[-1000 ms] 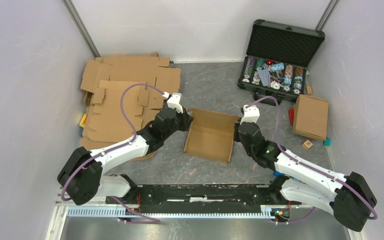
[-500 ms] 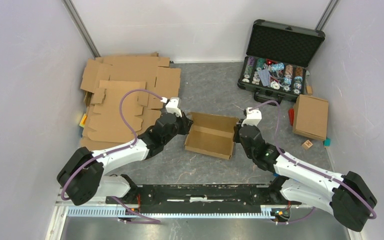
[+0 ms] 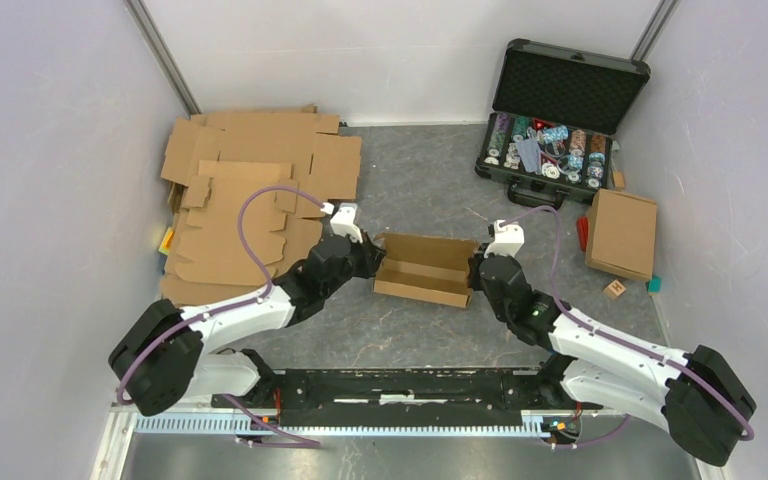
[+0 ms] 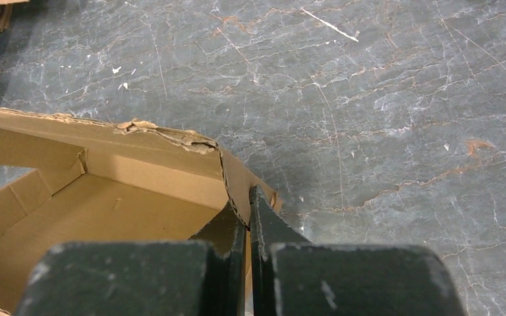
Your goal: Fold the paper box
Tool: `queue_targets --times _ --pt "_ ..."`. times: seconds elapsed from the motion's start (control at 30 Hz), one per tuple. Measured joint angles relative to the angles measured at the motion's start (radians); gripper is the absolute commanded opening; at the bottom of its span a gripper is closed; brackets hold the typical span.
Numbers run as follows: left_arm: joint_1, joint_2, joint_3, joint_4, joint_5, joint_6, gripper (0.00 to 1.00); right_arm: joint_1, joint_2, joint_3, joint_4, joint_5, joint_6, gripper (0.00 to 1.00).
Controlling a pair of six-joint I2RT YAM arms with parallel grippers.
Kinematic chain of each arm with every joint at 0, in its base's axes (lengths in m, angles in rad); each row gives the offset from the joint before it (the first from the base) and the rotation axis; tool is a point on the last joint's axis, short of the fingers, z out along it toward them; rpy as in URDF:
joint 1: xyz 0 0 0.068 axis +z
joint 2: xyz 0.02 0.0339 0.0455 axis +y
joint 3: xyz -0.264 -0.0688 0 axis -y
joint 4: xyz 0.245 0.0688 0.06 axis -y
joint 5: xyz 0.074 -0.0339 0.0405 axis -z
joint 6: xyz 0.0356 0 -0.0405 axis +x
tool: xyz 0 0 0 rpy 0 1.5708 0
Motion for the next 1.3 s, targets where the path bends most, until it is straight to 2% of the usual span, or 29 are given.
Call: queue_targets --times 0.23,0.37,0.5,0.67,0.73,1.0,1.1,1.17,1.3 --pt "-0.032 -0.029 -0.050 0.031 -0.004 0.020 0.18 0.006 -0.041 -0.039 -0.006 -0.004 0.001 0.02" --pt "-0.050 -0.038 -0.061 0.034 -0.012 0.041 0.17 0.005 -0.048 -0.054 0.002 -0.011 -0.005 0.07" --pt "-0.057 -0.049 -0.061 0.019 -0.027 0.064 0.16 0.005 -0.035 -0.032 -0.023 -0.018 -0.027 0.24" --pt "-0.068 -0.061 -0.061 -0.002 -0.050 0.121 0.15 0.006 -0.043 0.002 -0.099 -0.037 -0.066 0.35" --pt "-0.072 -0.063 -0.057 -0.017 -0.054 0.146 0.15 0.006 -0.068 0.003 -0.124 -0.047 -0.077 0.46" --pt "-0.098 -0.063 -0.040 -0.083 -0.067 0.213 0.15 0.005 -0.131 0.042 -0.196 -0.089 -0.096 0.64" --pt "-0.105 -0.063 -0.035 -0.099 -0.076 0.222 0.15 0.005 -0.159 0.064 -0.225 -0.114 -0.108 0.75" --pt "-0.109 -0.063 -0.033 -0.106 -0.080 0.227 0.15 0.005 -0.179 0.074 -0.241 -0.143 -0.116 0.88" --pt "-0.116 -0.063 -0.033 -0.115 -0.084 0.235 0.15 0.005 -0.210 0.105 -0.291 -0.232 -0.151 0.98"
